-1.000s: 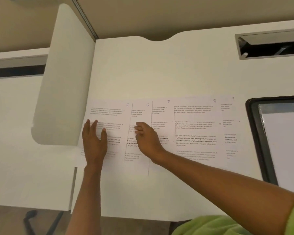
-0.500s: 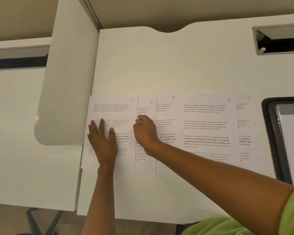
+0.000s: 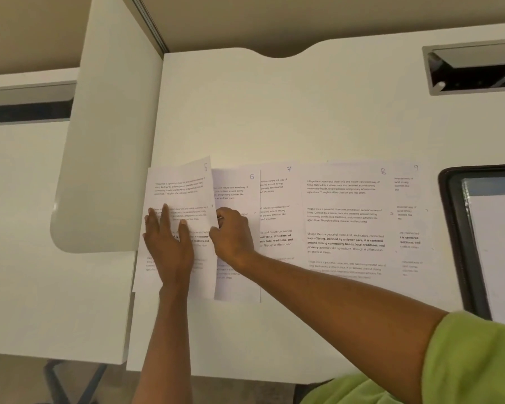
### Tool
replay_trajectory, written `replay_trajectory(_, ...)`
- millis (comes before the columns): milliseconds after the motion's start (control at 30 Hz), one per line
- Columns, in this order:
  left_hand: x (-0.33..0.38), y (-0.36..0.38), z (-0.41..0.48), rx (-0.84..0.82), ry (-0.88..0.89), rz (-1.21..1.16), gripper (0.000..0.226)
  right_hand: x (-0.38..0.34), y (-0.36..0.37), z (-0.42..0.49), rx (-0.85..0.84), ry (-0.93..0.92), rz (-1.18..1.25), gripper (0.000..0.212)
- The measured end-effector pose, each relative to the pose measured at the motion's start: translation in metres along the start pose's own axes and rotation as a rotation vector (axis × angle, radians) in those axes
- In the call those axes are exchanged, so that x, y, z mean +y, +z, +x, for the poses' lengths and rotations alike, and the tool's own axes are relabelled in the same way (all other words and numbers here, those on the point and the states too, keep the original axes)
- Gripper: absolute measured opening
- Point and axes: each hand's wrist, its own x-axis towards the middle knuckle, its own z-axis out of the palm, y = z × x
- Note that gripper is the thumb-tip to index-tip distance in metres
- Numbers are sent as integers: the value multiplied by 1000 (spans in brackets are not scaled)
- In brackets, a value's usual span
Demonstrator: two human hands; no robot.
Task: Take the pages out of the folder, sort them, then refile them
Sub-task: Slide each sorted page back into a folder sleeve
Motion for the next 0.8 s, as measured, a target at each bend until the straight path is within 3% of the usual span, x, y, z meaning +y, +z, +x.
replay_trajectory(200,21,-29,7,81,43,-34,58,-2,-40,-11,-34,6,173,21)
replay_trajectory(367,66,-42,0,35,41,-140,58,9,-113,-30,-66,27,261,21)
replay_trajectory(567,145,-25,-38,-181,-37,-181,58,46,-222,-59,-59,90,363,27)
replay_trajectory(700,192,11,-69,-410,-171,-555,16,86,-298,-84,-33,124,393,25)
replay_trajectory(800,225,39,-103,-614,-229,-684,23,117,-352,-105,18,149,386,24)
